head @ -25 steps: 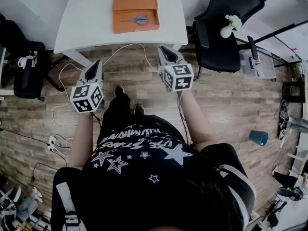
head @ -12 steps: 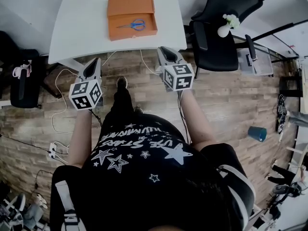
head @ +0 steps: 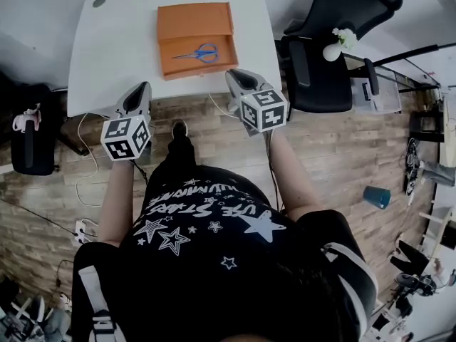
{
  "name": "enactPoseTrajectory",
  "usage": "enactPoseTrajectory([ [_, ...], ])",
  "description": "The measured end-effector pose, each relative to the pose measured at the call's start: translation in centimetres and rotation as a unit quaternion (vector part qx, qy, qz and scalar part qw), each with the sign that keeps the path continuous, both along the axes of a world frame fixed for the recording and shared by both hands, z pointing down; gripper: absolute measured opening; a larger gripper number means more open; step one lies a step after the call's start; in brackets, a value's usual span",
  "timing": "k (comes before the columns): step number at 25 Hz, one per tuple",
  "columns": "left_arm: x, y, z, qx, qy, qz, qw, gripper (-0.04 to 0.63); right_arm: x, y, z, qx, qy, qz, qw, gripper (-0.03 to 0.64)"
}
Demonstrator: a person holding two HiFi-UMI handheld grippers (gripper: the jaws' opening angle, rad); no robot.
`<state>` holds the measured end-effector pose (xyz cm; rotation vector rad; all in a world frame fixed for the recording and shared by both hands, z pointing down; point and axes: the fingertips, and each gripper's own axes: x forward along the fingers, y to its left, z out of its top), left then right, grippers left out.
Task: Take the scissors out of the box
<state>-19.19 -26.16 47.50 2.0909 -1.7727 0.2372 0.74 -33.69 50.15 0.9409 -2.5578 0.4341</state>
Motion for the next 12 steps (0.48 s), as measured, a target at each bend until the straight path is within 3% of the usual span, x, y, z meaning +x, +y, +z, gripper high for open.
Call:
enactPoseTrajectory([
  [4, -3.1, -3.7, 0.5, -0.006, 0.006, 0.005, 1.0, 0.018, -3.0, -3.4, 1.5, -0.01, 0.061, -0.01, 0.998, 0.06],
  [12, -6.3, -9.5, 0.6, -0.014, 0.008, 0.021, 0.9996, 0.018, -6.6, -8.3, 2.7, -0.033, 0.119, -0.049, 0.991, 0.061],
])
